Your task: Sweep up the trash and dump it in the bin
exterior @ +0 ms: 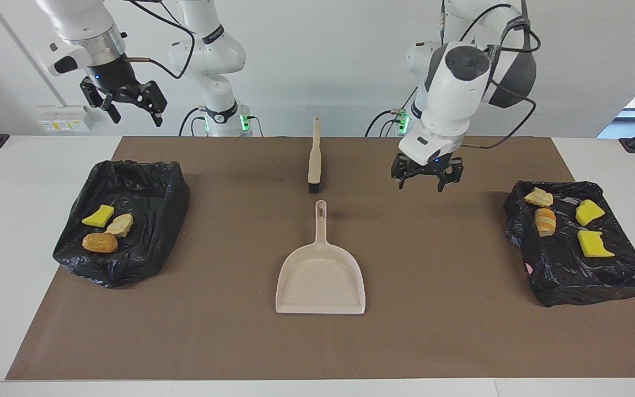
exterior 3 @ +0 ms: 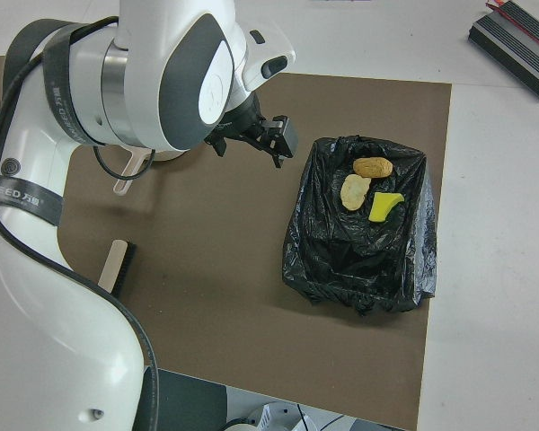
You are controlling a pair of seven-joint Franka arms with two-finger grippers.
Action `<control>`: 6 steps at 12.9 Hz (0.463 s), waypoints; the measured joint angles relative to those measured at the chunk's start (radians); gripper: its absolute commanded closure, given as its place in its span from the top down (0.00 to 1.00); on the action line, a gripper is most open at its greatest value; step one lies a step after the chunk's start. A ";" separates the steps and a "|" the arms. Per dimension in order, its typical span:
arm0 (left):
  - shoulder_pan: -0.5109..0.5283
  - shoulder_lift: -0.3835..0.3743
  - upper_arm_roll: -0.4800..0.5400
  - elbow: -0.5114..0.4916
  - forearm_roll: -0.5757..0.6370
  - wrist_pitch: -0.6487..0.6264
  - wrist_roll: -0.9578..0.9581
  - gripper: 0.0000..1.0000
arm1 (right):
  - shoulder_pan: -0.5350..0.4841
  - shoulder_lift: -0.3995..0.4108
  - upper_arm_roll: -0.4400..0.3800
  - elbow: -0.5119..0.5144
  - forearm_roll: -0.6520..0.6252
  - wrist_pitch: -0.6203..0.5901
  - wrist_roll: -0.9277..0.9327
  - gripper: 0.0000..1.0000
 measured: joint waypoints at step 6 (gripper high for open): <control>0.056 -0.121 0.129 0.045 -0.018 -0.132 0.220 1.00 | 0.000 0.000 0.000 0.000 0.000 0.000 0.000 1.00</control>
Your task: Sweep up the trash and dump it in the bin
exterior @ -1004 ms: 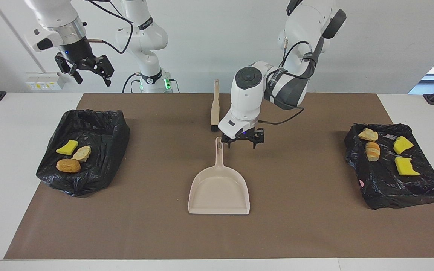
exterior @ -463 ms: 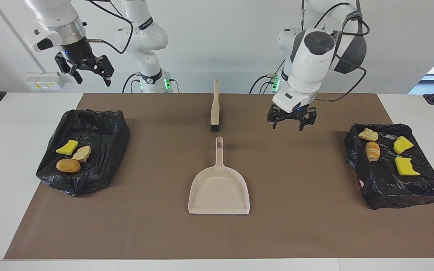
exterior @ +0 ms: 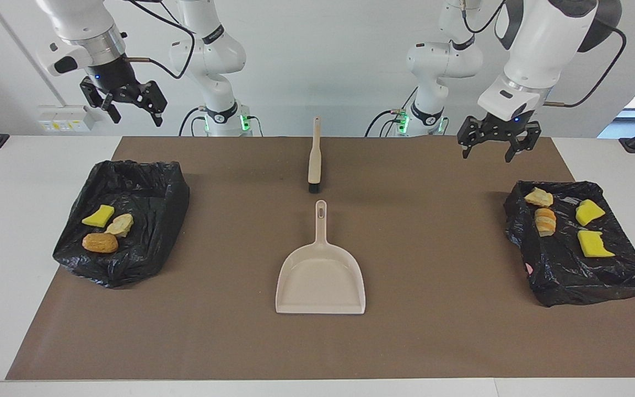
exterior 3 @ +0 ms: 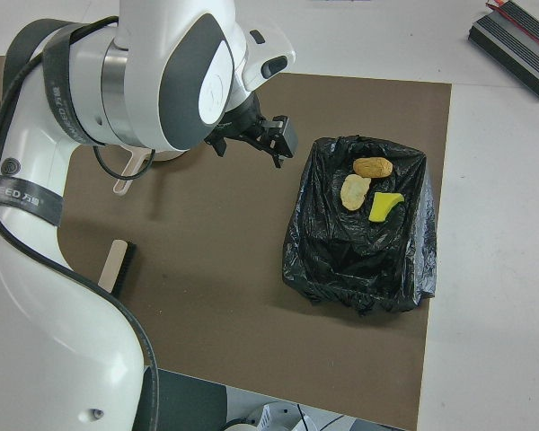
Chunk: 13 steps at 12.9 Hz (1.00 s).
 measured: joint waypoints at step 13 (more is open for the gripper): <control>0.075 0.006 -0.002 0.147 -0.028 -0.175 0.057 1.00 | 0.000 0.000 0.000 0.000 0.000 0.000 0.000 1.00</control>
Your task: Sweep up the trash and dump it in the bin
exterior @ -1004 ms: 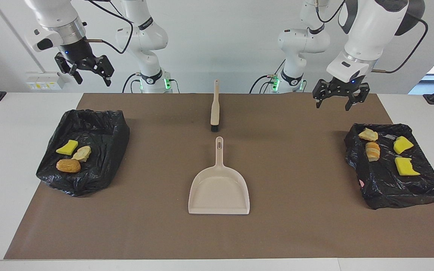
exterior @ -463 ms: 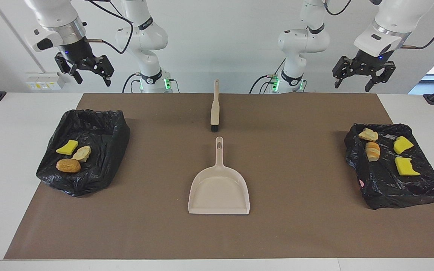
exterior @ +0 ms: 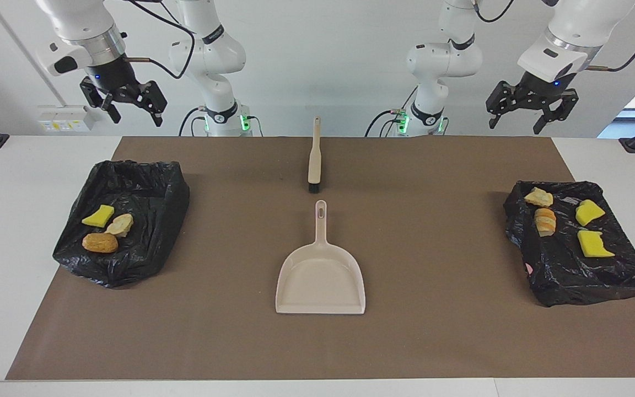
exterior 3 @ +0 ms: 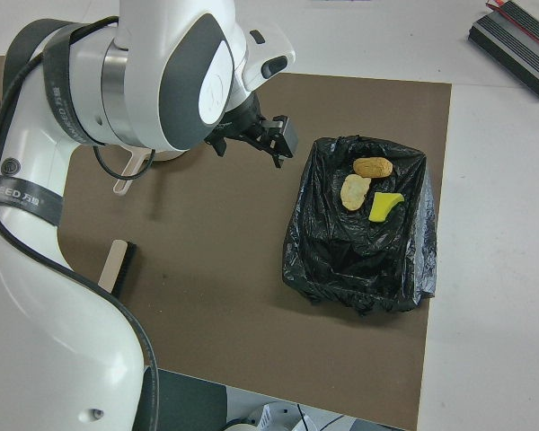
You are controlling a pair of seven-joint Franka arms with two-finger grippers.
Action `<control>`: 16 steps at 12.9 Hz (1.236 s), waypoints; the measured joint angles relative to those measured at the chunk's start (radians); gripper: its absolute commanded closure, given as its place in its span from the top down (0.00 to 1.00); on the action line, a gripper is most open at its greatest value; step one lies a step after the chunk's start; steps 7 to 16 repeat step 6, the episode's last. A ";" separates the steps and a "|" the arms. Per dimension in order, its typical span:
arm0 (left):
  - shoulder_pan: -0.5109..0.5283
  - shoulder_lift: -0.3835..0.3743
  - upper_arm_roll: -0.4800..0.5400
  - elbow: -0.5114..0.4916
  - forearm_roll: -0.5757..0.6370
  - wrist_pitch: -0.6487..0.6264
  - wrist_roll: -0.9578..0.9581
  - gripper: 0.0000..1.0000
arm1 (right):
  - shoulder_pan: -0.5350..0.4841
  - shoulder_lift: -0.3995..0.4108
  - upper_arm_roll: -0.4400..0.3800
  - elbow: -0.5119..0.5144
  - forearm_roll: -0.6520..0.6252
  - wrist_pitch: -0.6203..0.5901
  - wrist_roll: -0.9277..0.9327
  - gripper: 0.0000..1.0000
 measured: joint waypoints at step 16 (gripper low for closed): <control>0.013 0.000 -0.002 0.000 0.000 -0.002 0.000 1.00 | 0.000 0.000 0.000 0.000 0.000 0.000 0.000 1.00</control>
